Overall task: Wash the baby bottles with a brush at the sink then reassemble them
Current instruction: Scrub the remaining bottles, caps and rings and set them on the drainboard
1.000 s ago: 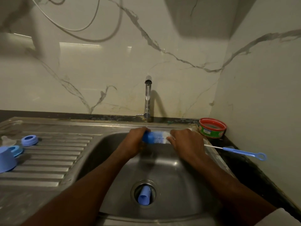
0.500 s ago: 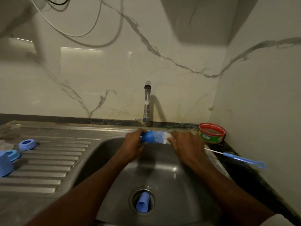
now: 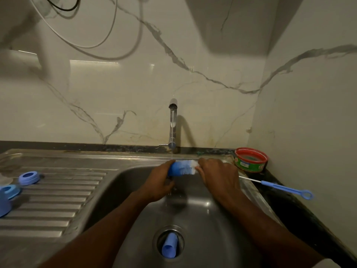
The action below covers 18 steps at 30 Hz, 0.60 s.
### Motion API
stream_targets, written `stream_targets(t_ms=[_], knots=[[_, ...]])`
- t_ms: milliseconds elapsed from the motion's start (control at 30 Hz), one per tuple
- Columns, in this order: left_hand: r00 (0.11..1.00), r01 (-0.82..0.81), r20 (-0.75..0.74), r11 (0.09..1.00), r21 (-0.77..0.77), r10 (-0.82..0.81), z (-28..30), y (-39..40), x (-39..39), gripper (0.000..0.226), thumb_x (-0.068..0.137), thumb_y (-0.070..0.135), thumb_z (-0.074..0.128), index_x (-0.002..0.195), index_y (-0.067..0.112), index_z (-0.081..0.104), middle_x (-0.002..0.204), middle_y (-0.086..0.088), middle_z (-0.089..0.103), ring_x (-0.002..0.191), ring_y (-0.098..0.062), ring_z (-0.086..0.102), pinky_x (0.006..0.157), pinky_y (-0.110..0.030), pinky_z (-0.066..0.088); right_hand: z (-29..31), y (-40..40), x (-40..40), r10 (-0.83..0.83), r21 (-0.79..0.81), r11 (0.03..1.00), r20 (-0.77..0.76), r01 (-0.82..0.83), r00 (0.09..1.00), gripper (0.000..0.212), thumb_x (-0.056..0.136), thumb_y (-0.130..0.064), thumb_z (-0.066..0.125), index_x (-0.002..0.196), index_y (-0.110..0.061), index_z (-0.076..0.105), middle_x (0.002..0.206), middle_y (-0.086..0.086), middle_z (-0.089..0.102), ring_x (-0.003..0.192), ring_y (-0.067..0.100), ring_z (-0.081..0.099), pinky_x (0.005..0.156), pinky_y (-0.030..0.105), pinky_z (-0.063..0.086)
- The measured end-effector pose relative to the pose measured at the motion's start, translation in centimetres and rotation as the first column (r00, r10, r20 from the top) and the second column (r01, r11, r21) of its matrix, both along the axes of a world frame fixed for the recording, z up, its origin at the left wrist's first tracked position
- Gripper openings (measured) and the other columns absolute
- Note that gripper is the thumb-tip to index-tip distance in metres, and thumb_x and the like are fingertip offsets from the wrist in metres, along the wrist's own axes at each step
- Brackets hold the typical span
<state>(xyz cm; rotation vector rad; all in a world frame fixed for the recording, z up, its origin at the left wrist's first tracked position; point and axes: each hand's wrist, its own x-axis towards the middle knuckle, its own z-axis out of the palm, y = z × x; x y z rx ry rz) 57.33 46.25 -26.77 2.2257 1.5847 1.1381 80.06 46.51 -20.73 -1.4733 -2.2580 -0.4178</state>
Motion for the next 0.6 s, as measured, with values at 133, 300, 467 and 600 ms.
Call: stream_targets(t_ms=[133, 300, 467, 600], knots=[[0.997, -0.077, 0.011, 0.983, 0.167, 0.076, 0.9, 0.5, -0.4, 0.054, 0.085, 0.014, 0.078, 0.132, 0.025, 0.054, 0.133, 0.005, 0.058, 0.114, -0.009, 0.061, 0.096, -0.030, 0.055, 0.1, -0.1, 0.7, 0.045, -0.027, 0.999, -0.062, -0.047, 0.997, 0.026, 0.102, -0.051, 0.049, 0.115, -0.034, 0.063, 0.106, -0.008, 0.068, 0.091, 0.010, 0.063, 0.075, 0.029, 0.048], [0.956, -0.271, -0.068, 0.949, 0.159, 0.284, 0.4, 0.4, -1.4, 0.077, 0.072, 0.034, 0.089, 0.136, 0.021, 0.048, 0.135, 0.000, 0.048, 0.113, -0.014, 0.056, 0.090, -0.030, 0.053, 0.3, -1.6, -0.7, 0.238, 0.024, 0.971, -0.016, -0.238, 0.971, 0.032, 0.104, -0.053, 0.043, 0.116, -0.031, 0.063, 0.103, -0.007, 0.068, 0.087, 0.012, 0.062, 0.077, 0.030, 0.050], [0.995, -0.101, -0.006, 0.994, -0.044, 0.101, -0.4, 0.4, -0.9, 0.074, 0.084, 0.030, 0.081, 0.147, 0.022, 0.041, 0.141, 0.002, 0.051, 0.122, -0.006, 0.051, 0.106, -0.028, 0.044, -0.4, -0.2, -1.3, 0.143, -0.017, 0.990, -0.006, -0.144, 0.990, 0.031, 0.103, -0.049, 0.049, 0.127, -0.030, 0.057, 0.120, -0.005, 0.064, 0.102, 0.014, 0.062, 0.083, 0.026, 0.046], [0.999, -0.018, -0.038, 1.000, 0.000, 0.018, 0.0, 0.2, -0.8, 0.059, 0.091, 0.019, 0.072, 0.143, 0.024, 0.046, 0.137, 0.004, 0.057, 0.121, -0.002, 0.055, 0.106, -0.032, 0.049, -0.3, 1.4, 0.5, 0.041, -0.123, 0.991, -0.027, -0.044, 0.999, 0.026, 0.104, -0.041, 0.052, 0.125, -0.028, 0.060, 0.119, -0.006, 0.066, 0.102, 0.008, 0.062, 0.061, 0.011, 0.027]])
